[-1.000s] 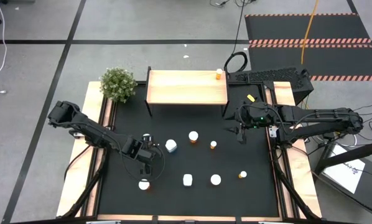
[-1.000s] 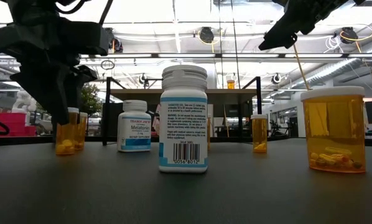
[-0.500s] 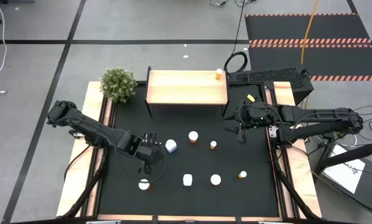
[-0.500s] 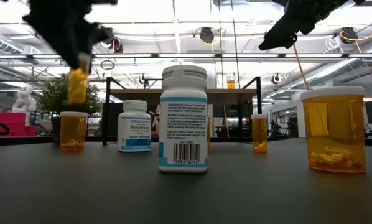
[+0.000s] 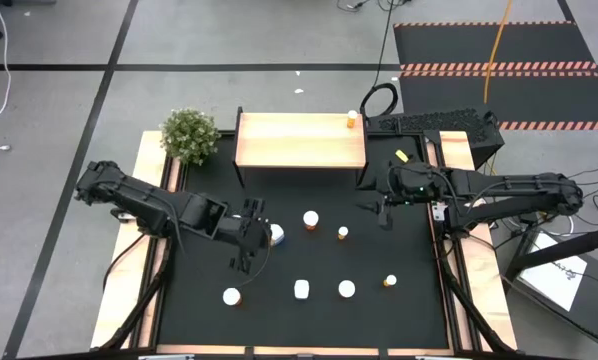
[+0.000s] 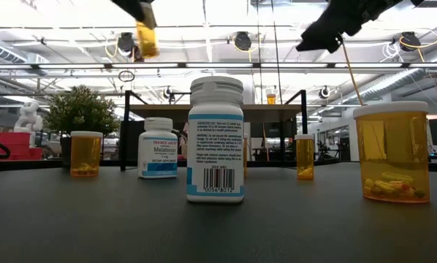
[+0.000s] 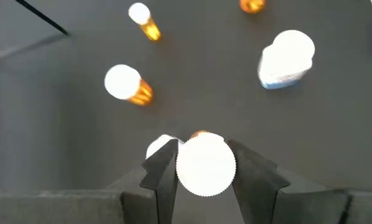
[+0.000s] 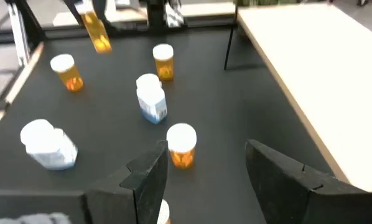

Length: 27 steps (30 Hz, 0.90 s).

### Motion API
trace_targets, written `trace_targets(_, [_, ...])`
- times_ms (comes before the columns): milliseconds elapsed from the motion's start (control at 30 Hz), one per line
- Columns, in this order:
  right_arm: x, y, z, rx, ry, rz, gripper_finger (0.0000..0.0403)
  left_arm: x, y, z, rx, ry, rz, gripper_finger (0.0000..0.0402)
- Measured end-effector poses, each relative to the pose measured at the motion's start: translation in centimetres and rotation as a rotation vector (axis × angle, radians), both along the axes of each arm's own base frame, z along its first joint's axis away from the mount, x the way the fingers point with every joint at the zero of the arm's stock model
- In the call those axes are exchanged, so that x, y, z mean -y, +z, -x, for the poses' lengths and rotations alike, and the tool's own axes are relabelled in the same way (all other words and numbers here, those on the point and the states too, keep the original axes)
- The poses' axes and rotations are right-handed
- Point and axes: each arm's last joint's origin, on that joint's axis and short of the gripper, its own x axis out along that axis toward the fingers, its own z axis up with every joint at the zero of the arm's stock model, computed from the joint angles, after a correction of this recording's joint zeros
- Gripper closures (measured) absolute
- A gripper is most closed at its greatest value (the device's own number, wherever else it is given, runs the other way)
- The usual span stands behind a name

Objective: Pick and place medicine bottles onto shelf by color
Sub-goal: Put the small orange pill bottle on the shelf aligned with the other small orange pill bottle

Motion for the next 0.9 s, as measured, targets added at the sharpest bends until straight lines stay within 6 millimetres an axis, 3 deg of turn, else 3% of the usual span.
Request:
trace_targets(300, [0.2, 0.2, -3.5, 0.165, 0.007, 0.040, 0.0195, -2.7, 0.8, -1.7, 0.119, 0.013, -0.043, 0.0266])
trace_targets(600, [-0.4, -2.1, -8.2, 0.239, 0.078, 0.136, 0.0195, -5.3, 1.8, -3.1, 0.255, 0.019, -0.104, 0.0266])
trace_targets(900, [-1.8, -3.5, -10.6, 0.326, 0.091, 0.178, 0.0182, -7.3, 1.8, -3.4, 0.280, 0.132, -0.068, 0.0266])
